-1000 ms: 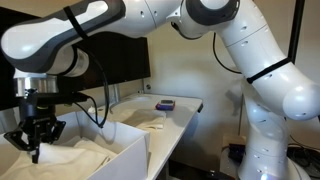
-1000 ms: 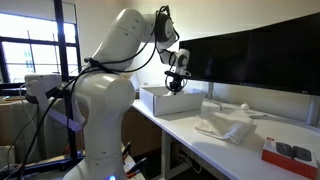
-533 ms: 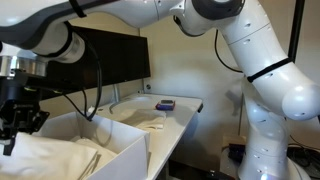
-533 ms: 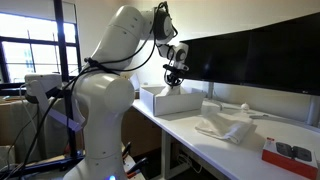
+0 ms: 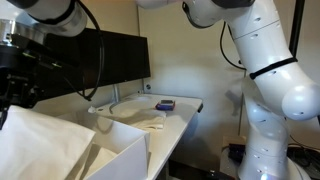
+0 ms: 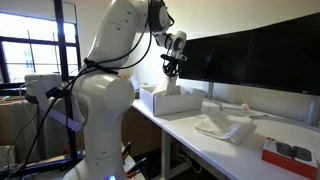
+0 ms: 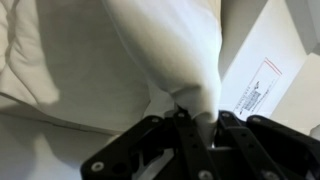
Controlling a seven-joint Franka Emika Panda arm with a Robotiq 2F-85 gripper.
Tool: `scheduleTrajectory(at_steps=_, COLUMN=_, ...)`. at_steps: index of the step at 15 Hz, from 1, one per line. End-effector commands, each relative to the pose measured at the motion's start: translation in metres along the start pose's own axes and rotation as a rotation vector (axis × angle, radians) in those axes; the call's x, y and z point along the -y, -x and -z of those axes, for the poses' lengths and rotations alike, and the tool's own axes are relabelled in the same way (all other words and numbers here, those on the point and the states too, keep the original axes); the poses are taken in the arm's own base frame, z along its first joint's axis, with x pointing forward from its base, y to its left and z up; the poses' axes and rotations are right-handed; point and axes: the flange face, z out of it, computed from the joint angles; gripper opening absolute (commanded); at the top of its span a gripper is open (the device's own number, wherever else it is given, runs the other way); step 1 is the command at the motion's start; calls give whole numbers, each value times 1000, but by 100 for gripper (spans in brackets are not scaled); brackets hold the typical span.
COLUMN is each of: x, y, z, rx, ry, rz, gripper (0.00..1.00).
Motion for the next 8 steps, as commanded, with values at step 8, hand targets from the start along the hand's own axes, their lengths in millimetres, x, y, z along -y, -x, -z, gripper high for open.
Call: scheduleTrajectory(at_steps=8, x=11, y=24, z=106, rx=24, ry=22, rz=39, gripper=10)
